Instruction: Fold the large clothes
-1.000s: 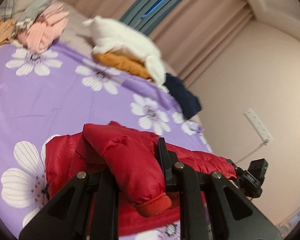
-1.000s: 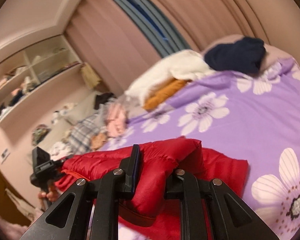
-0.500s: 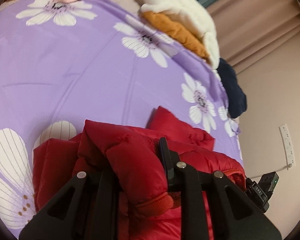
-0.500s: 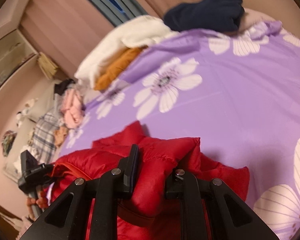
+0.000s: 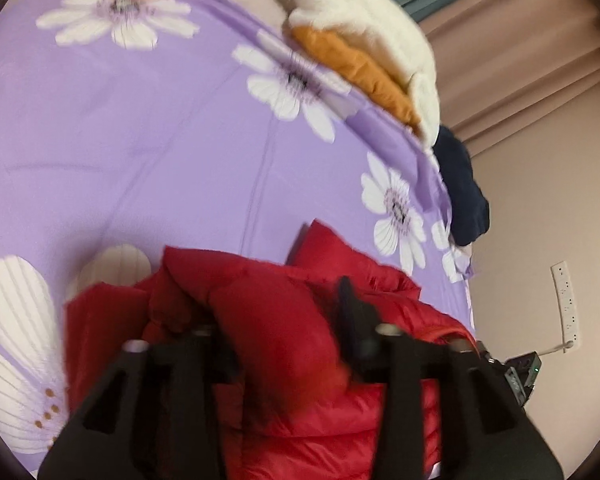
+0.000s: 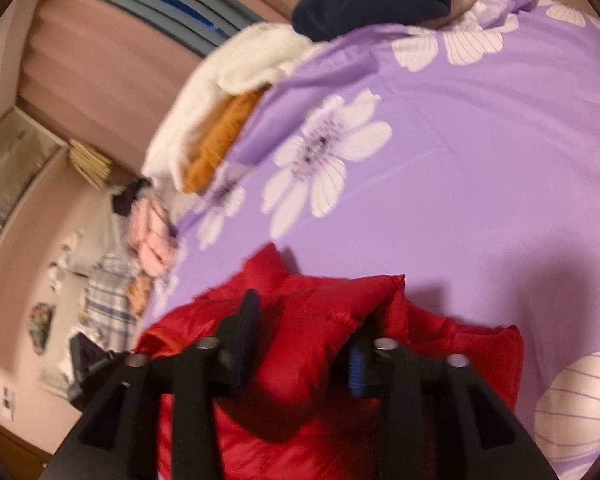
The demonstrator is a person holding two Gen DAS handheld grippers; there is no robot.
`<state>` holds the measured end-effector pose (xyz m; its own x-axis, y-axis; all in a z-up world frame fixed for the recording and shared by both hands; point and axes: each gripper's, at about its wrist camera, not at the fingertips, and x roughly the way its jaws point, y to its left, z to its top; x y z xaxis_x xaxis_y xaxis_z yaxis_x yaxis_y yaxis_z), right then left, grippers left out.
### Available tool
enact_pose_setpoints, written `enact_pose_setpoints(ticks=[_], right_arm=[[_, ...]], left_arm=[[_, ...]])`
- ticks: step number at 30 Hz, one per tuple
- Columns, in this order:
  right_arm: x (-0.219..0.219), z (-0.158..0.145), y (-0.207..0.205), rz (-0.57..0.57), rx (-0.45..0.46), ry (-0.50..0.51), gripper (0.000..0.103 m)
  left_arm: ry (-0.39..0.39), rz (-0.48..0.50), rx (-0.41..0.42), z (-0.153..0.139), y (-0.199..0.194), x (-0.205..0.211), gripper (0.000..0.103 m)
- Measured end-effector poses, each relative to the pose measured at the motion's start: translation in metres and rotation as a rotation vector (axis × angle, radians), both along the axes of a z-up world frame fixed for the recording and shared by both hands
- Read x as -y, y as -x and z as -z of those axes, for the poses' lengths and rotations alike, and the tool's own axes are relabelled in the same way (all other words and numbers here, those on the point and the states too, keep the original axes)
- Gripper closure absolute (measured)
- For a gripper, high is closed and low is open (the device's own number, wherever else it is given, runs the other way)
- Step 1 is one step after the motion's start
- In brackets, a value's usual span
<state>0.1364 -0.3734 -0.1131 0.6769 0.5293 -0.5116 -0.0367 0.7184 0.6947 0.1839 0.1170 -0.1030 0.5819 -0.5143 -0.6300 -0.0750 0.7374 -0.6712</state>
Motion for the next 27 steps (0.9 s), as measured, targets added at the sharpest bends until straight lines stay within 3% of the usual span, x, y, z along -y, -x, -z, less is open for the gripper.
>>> enact_pose_setpoints(ticks=[1,2,5,10,17,20,23,27], right_arm=[[0.002,-0.004,0.002,0.008,0.011,-0.006,0.043],[0.003,-0.009,0.005,0.025,0.024,-0.002,0.037],[0.011,-0.022,0.011,0.084,0.054,0.015,0.033],[0.011,-0.040,0.027,0.123,0.095,0.086,0.033],[-0.038,-0.050,0.060,0.058,0.158,0.390,0.033],[-0.069,-0.047,0.080,0.025,0.210,0.549,0.033],[-0.091,-0.040,0.095,-0.021,0.240,0.606,0.033],[-0.113,-0.030,0.107,-0.080,0.283,0.630,0.042]], left_arm=[[-0.012,-0.026,0.017,-0.007,0.003,-0.004,0.027],[-0.019,-0.054,0.030,-0.013,0.005,-0.008,0.023],[-0.066,-0.094,0.057,-0.028,0.010,-0.017,0.023],[-0.161,-0.066,0.092,-0.041,0.029,-0.012,0.023],[-0.381,0.065,0.170,-0.042,0.071,0.040,0.025],[-0.473,0.110,0.216,-0.037,0.091,0.064,0.032],[-0.514,0.158,0.245,-0.029,0.107,0.084,0.042],[-0.541,0.225,0.241,-0.011,0.114,0.111,0.065]])
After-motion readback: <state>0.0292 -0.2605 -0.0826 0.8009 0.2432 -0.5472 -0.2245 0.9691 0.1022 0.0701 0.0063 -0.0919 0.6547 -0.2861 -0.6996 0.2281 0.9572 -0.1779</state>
